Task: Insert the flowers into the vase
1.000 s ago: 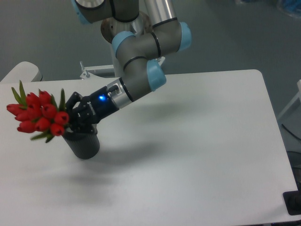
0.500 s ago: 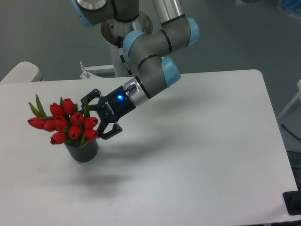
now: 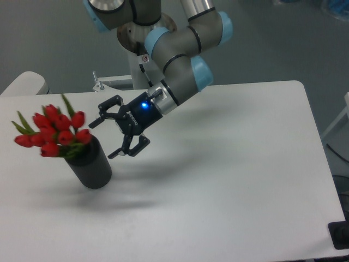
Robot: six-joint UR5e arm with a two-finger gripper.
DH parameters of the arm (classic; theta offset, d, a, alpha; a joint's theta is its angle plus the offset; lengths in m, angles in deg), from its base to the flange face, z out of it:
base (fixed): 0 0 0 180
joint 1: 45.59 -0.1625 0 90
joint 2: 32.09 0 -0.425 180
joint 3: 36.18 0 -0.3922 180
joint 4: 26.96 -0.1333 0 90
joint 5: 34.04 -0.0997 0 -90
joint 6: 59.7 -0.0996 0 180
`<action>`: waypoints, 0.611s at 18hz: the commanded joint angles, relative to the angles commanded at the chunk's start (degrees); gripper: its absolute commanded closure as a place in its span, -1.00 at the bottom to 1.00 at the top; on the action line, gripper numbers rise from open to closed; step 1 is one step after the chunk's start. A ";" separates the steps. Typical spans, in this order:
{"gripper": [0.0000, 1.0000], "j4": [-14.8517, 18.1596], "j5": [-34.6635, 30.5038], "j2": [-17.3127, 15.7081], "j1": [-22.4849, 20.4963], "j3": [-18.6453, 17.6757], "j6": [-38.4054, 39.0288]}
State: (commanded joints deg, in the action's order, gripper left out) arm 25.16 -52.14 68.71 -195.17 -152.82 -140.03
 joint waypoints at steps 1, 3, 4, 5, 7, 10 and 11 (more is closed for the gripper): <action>-1.00 0.00 -0.18 0.61 -0.71 1.32 0.00; -1.00 0.00 -0.26 3.16 -2.90 4.13 -0.09; -1.00 0.00 -0.53 4.21 -4.57 5.45 -0.09; -1.00 0.00 -1.92 5.36 -5.63 6.76 -0.09; -1.00 -0.09 -9.10 7.20 -6.86 9.84 -0.52; -1.00 -0.17 -23.77 10.81 -7.48 15.99 -0.88; -1.00 -0.26 -28.52 11.51 -7.48 17.57 -0.97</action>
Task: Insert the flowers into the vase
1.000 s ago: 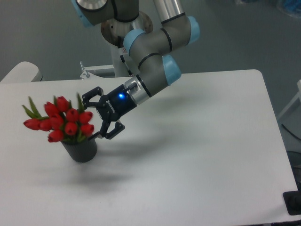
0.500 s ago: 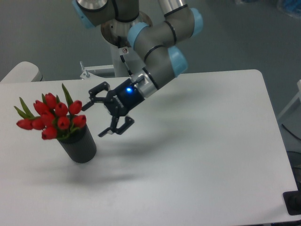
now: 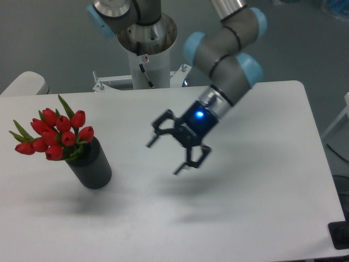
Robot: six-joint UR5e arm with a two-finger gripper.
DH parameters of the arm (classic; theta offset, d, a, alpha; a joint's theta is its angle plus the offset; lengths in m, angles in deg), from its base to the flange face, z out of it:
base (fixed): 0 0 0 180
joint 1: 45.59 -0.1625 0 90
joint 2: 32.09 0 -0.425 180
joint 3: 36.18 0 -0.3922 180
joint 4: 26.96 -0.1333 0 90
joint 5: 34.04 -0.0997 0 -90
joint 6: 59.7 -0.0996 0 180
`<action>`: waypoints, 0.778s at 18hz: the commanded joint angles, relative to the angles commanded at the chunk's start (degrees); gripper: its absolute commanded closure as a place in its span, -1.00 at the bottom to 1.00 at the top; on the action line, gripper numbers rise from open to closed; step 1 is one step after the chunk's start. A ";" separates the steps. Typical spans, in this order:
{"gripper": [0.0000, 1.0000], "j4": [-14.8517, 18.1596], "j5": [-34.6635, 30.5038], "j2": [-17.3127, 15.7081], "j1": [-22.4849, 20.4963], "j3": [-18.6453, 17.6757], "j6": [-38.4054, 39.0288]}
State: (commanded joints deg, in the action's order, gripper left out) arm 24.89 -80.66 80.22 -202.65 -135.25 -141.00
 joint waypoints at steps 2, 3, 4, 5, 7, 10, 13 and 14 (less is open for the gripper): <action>-1.00 0.00 -9.14 0.88 0.00 2.47 0.00; -1.00 0.00 -13.36 1.06 0.00 3.52 -0.09; -1.00 0.17 -17.32 1.15 0.00 4.58 -0.09; -1.00 0.26 -20.67 1.32 -0.17 5.63 -0.18; -1.00 1.14 -24.47 2.03 -1.22 8.70 -1.75; -1.00 2.72 -26.06 1.85 -2.28 9.77 -4.12; -1.00 7.62 -32.63 1.59 -2.64 11.96 -10.17; -1.00 11.13 -36.40 1.50 -3.07 13.19 -12.98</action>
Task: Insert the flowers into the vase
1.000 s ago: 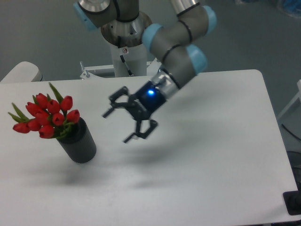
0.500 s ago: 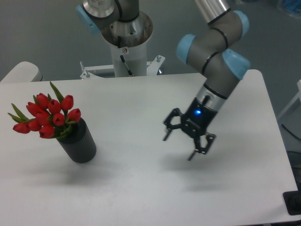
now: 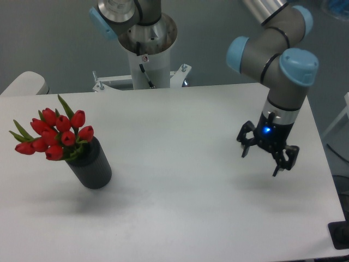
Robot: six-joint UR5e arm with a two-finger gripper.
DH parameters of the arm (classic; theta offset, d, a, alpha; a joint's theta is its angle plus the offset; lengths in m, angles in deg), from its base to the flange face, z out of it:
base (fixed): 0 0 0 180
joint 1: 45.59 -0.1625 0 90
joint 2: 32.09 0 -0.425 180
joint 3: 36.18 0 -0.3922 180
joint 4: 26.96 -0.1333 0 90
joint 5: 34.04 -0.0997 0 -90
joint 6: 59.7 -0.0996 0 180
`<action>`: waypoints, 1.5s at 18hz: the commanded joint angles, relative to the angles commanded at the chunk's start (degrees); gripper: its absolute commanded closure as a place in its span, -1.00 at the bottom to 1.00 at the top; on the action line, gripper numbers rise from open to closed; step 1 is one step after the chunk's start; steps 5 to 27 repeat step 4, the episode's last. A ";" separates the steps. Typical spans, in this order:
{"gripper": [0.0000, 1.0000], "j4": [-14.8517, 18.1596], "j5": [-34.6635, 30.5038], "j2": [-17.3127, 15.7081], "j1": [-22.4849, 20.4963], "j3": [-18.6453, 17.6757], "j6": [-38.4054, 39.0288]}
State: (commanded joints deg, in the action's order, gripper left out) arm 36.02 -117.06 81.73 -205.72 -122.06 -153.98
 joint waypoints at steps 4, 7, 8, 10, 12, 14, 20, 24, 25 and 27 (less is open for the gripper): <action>-1.00 7.32 -7.24 -0.44 -1.67 3.52 -4.60; -1.00 7.32 -7.24 -0.44 -1.67 3.52 -4.60; -1.00 7.32 -7.24 -0.44 -1.67 3.52 -4.60; -1.00 7.32 -7.24 -0.44 -1.67 3.52 -4.60; -1.00 7.32 -7.24 -0.44 -1.67 3.52 -4.60; -1.00 7.32 -7.24 -0.44 -1.67 3.52 -4.60; -1.00 7.32 -7.24 -0.44 -1.67 3.52 -4.60; -1.00 7.32 -7.24 -0.44 -1.67 3.52 -4.60; -1.00 7.32 -7.24 -0.44 -1.67 3.52 -4.60; -1.00 7.32 -7.24 -0.44 -1.67 3.52 -4.60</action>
